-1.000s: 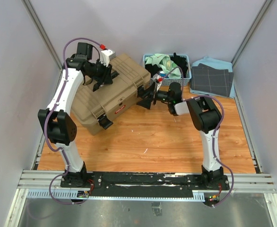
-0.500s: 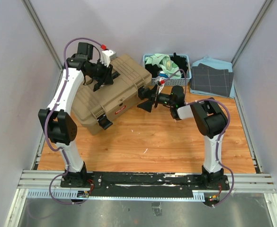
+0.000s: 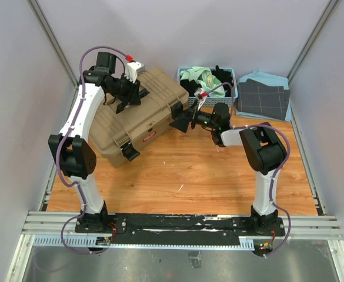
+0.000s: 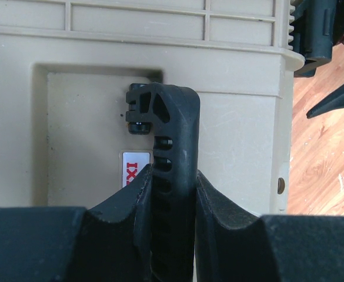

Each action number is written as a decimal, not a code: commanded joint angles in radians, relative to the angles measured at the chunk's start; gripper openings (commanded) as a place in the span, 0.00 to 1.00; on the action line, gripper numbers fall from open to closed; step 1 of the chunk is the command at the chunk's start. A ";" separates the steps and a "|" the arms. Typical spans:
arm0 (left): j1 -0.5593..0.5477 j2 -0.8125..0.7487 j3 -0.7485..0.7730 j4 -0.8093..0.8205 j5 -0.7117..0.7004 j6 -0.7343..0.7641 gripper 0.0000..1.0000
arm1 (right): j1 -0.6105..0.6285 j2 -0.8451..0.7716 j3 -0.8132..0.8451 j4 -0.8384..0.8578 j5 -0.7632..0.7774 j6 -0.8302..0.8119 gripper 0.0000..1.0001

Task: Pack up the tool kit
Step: Close the toolbox at the center of the board.

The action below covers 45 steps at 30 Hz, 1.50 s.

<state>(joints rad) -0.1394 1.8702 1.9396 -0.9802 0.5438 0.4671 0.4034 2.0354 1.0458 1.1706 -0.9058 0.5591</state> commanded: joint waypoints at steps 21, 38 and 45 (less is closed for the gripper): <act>-0.055 0.070 -0.041 -0.111 0.038 0.021 0.00 | -0.017 -0.022 0.047 0.083 0.386 0.487 0.71; -0.055 0.070 -0.037 -0.111 0.054 0.036 0.00 | -0.004 -0.014 0.066 0.132 0.409 0.721 0.82; -0.055 0.066 -0.041 -0.111 0.055 0.044 0.00 | -0.003 0.002 -0.004 0.185 0.519 0.830 0.80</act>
<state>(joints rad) -0.1509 1.8767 1.9408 -0.9573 0.5449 0.4568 0.4126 2.0357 1.0428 1.2098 -0.5728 1.2446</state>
